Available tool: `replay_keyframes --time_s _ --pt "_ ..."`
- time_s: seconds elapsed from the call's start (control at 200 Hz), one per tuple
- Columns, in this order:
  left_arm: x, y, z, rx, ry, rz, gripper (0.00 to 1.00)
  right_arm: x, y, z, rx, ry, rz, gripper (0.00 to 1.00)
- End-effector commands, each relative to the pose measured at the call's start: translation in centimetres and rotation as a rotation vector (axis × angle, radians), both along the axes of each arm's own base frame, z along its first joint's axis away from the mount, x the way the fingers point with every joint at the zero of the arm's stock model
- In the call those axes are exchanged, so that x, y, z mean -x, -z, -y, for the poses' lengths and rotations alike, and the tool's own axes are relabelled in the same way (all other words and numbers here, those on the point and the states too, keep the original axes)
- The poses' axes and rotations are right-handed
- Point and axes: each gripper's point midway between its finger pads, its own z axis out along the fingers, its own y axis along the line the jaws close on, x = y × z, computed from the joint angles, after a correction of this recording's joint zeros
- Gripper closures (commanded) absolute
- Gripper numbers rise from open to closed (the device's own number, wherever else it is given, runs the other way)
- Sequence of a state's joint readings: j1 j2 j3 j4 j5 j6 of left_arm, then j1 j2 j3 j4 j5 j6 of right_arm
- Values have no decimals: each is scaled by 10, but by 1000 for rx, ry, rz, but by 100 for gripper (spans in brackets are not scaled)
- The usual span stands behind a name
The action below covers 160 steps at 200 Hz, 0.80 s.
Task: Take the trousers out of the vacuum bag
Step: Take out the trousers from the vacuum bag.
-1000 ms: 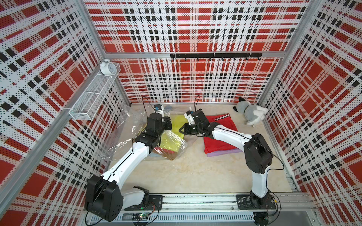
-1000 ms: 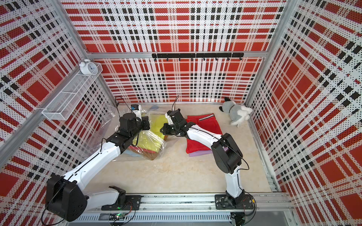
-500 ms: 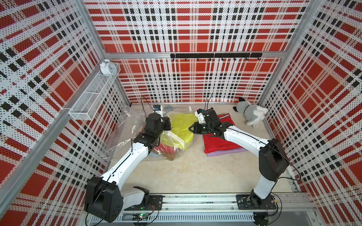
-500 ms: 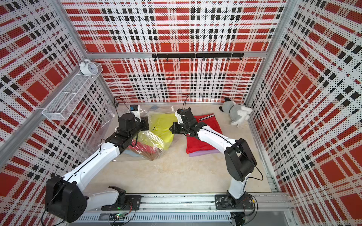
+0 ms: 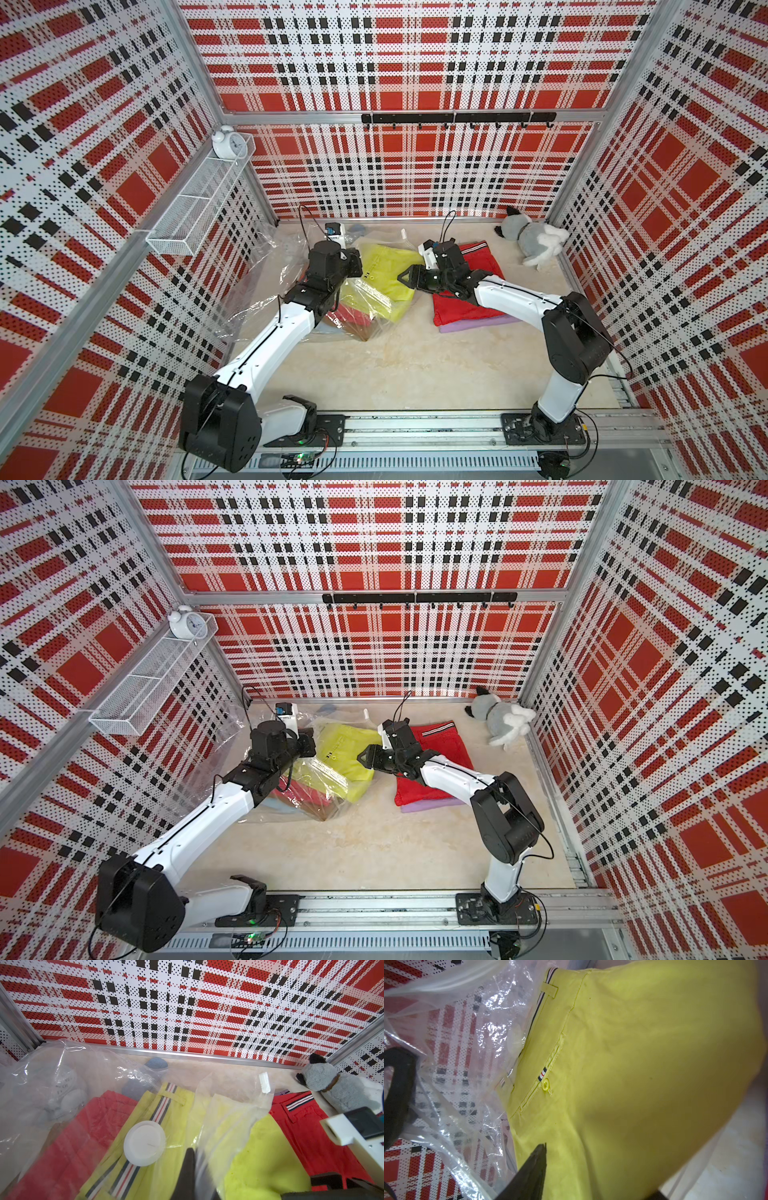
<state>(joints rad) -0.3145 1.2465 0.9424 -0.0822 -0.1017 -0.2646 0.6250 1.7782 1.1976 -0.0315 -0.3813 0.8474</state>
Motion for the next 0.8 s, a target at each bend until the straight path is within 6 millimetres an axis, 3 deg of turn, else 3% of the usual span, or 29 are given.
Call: replay_keyframes --time_s 0.0,0.351,0.797 --pt "-6 -18 -3 11 -9 44 100 -6 9 -1 -31 24 -12 43" --pt "-8 -15 -2 9 -7 33 100 4 48 0 -45 40 -117 41" --pt "-10 -15 1 6 -7 23 100 -8 57 -25 -192 5 -124 38"
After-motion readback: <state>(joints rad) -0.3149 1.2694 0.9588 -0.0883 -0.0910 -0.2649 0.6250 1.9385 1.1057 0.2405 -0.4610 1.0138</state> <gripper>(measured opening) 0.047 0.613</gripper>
